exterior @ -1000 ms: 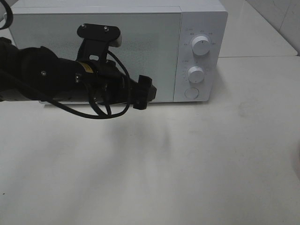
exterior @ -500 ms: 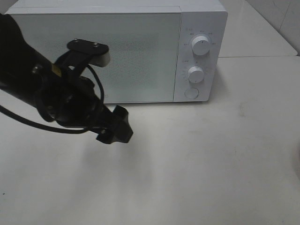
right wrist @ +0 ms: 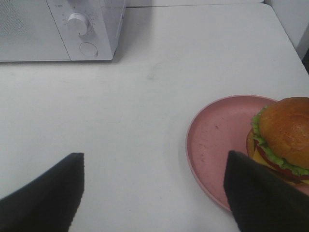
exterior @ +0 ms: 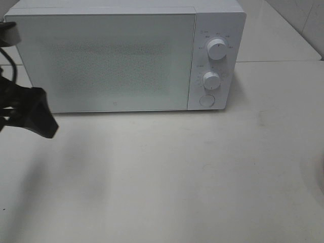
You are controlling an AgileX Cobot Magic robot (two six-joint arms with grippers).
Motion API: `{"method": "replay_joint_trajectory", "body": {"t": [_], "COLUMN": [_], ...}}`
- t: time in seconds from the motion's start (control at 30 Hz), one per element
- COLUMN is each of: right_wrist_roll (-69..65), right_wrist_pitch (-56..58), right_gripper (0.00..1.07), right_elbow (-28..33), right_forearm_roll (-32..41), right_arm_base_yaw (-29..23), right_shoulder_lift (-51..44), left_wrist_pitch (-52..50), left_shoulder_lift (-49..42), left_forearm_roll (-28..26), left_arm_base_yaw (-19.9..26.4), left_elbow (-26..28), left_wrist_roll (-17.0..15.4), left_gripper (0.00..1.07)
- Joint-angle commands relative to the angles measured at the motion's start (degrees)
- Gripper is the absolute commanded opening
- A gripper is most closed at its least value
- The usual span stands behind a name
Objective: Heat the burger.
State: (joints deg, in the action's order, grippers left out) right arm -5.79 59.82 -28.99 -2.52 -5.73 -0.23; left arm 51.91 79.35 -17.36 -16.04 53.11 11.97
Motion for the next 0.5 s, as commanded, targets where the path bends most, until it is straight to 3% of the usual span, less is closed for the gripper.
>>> {"method": "replay_joint_trajectory", "body": {"t": [0.03, 0.07, 0.1, 0.33, 0.5], "right_wrist_roll": [0.4, 0.4, 0.4, 0.4, 0.4], "right_wrist_pitch": [-0.3, -0.3, -0.3, -0.3, -0.3], "right_gripper": [0.76, 0.76, 0.76, 0.76, 0.76], "right_elbow": [-0.1, -0.1, -0.1, -0.1, -0.1], "right_forearm_roll": [-0.2, -0.2, -0.2, -0.2, -0.2], "right_arm_base_yaw": [0.3, 0.3, 0.3, 0.3, 0.3], "right_shoulder_lift": [-1.6, -1.6, -1.6, -1.6, -1.6], "left_wrist_pitch": [5.1, 7.3, 7.3, 13.8, 13.4], "left_shoulder_lift": [-3.6, -5.5, -5.5, -13.5, -18.5], "left_forearm_roll": [2.3, 4.0, 4.0, 8.9, 9.0], "left_arm_base_yaw": [4.7, 7.8, 7.8, 19.3, 20.7], "left_elbow": [-0.1, -0.1, -0.1, -0.3, -1.7], "left_wrist_roll": [-0.6, -0.7, -0.7, -4.0, -4.5], "left_gripper": [1.00, 1.00, 1.00, 1.00, 1.00]}}
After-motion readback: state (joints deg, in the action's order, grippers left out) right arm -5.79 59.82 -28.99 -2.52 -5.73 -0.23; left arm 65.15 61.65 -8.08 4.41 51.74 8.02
